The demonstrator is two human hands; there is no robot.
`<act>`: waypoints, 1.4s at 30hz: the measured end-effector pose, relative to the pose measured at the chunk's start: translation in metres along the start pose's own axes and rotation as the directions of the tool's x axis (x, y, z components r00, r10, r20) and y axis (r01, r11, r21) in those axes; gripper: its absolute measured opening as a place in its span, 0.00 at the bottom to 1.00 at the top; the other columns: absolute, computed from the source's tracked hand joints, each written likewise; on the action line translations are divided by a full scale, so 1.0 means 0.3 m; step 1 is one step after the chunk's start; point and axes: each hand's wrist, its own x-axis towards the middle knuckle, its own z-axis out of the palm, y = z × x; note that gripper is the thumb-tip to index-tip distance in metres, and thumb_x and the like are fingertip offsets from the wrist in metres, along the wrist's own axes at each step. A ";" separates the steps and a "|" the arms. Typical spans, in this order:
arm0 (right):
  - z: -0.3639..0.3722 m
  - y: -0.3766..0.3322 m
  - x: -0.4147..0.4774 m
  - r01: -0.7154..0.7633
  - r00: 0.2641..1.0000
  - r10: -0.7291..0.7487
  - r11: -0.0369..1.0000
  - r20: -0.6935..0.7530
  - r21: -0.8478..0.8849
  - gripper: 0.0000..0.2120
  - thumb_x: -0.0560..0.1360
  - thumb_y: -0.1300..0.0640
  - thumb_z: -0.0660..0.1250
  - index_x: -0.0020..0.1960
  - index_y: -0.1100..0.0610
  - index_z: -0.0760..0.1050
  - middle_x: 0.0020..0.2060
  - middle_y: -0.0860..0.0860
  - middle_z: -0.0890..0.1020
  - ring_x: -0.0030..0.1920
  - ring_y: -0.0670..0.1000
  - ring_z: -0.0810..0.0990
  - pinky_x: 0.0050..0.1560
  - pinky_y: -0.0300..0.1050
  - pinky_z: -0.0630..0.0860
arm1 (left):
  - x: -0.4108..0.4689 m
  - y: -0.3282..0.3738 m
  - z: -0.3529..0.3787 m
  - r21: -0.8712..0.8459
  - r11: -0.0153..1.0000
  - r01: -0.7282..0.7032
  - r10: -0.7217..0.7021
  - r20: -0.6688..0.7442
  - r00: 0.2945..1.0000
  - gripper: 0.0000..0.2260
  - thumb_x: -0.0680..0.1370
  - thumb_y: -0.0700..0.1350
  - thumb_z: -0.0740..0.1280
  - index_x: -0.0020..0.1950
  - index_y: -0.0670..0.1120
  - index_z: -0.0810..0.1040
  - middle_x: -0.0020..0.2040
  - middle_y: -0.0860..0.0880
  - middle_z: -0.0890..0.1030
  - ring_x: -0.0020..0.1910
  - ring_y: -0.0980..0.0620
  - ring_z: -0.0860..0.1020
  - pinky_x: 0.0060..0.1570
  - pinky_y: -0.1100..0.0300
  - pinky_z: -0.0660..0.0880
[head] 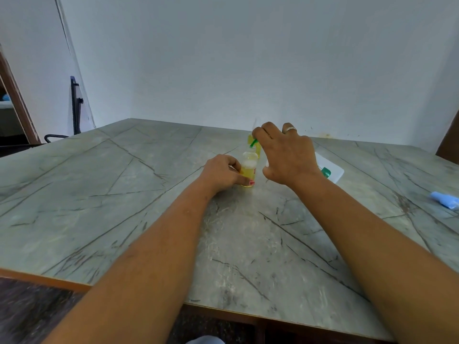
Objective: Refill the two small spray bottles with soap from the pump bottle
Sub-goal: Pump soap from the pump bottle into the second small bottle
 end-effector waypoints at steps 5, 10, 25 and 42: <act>0.003 -0.002 -0.009 0.023 1.000 -0.023 0.999 -0.014 -0.028 0.34 0.65 0.50 0.72 0.66 0.50 0.60 0.61 0.49 0.69 0.55 0.58 0.74 0.32 0.44 0.67 | 0.005 0.002 0.005 0.013 1.000 0.002 -0.001 -0.006 1.000 0.20 0.66 0.50 0.77 0.54 0.46 0.78 0.55 0.47 0.78 0.53 0.49 0.76 0.53 0.59 0.73; 0.004 -0.005 -0.008 0.004 1.000 -0.004 0.999 0.007 -0.047 0.37 0.65 0.50 0.73 0.68 0.50 0.57 0.63 0.49 0.67 0.56 0.58 0.73 0.33 0.46 0.69 | 0.008 -0.004 0.005 0.019 1.000 0.001 -0.001 -0.018 1.000 0.20 0.64 0.51 0.77 0.52 0.47 0.78 0.54 0.48 0.79 0.53 0.49 0.76 0.56 0.56 0.74; 0.013 0.006 -0.019 0.010 1.000 -0.012 0.997 -0.024 -0.070 0.38 0.65 0.48 0.73 0.67 0.49 0.56 0.65 0.50 0.67 0.57 0.59 0.73 0.36 0.46 0.74 | 0.013 -0.006 0.011 0.062 0.998 -0.027 0.029 -0.024 0.999 0.17 0.65 0.52 0.77 0.48 0.49 0.76 0.52 0.49 0.78 0.52 0.49 0.76 0.55 0.56 0.75; -0.005 -0.010 -0.010 -0.021 1.000 0.021 0.999 0.008 -0.041 0.33 0.65 0.50 0.73 0.65 0.51 0.60 0.61 0.50 0.69 0.56 0.59 0.73 0.33 0.46 0.69 | 0.012 -0.010 0.013 0.032 0.999 -0.027 0.029 -0.043 0.999 0.17 0.63 0.52 0.78 0.46 0.50 0.76 0.49 0.50 0.78 0.49 0.51 0.76 0.50 0.58 0.74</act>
